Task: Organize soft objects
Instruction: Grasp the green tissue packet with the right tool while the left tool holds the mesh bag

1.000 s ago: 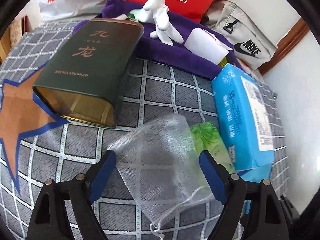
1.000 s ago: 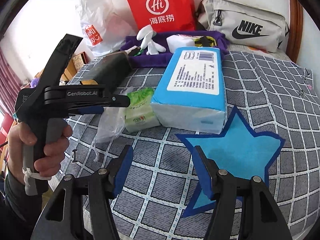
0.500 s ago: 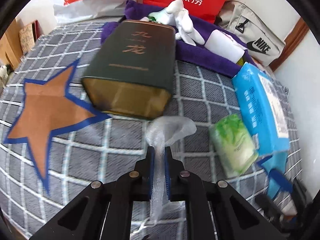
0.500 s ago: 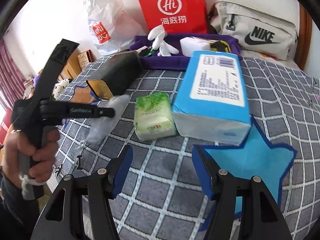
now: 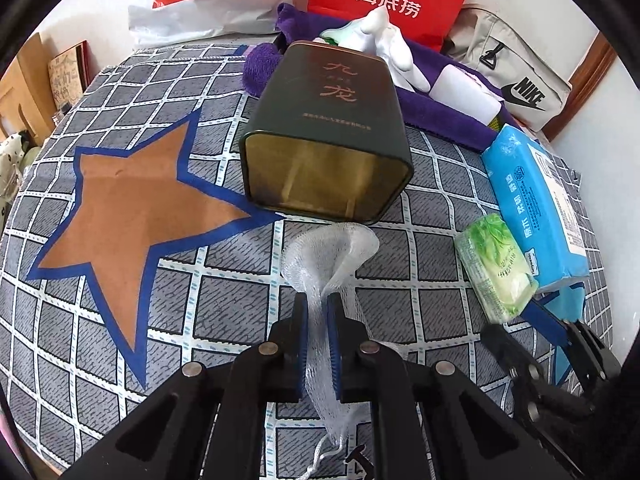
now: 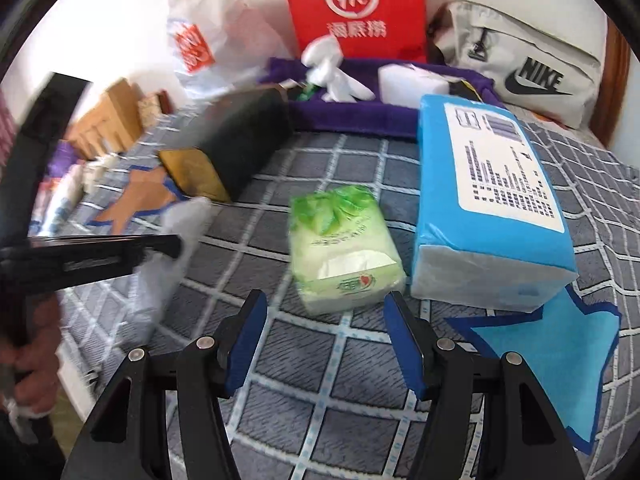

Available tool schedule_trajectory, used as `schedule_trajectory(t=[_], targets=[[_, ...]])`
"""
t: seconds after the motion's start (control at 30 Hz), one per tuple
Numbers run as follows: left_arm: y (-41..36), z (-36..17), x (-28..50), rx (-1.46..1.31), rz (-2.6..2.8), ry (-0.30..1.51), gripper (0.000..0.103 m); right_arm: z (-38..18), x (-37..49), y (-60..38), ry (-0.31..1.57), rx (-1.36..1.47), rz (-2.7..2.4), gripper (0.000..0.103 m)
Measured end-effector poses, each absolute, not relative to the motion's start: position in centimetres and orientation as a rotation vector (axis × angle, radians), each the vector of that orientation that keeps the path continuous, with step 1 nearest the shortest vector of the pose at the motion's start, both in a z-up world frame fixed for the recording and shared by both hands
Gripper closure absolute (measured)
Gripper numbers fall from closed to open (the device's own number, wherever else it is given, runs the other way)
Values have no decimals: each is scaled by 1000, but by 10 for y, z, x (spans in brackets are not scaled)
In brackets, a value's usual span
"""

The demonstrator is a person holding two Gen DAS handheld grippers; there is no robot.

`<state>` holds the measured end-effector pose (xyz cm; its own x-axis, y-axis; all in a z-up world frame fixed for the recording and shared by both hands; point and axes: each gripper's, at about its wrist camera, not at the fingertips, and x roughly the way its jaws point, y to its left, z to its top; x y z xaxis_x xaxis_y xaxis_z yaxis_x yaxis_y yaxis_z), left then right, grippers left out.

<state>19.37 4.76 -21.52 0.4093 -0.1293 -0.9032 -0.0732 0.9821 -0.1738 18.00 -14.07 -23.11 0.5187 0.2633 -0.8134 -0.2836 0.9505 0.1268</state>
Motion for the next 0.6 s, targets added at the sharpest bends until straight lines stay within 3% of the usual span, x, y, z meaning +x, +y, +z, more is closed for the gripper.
schedule_trajectory(t=[0.03,0.07,0.13,0.2,0.47,0.6], targets=[[48,-215,194,-199,-40,1149,93,-233,181,-139,976,-27,316,65],[47,-216,195,-202,-45,1147,92,-233,182,-139,976,-28,311,71],[50,-216,195,-216,-57,1145,92,-232,182,-138,974,-22,324,92],[53,-216,195,-236,-72,1145,92,-230,180,-136,979,-16,353,97],[69,-215,190,-264,-63,1144,92,-214,170,-126,921,-98,403,96],[69,-216,190,-263,-70,1144,92,-211,183,-120,872,-153,374,64]])
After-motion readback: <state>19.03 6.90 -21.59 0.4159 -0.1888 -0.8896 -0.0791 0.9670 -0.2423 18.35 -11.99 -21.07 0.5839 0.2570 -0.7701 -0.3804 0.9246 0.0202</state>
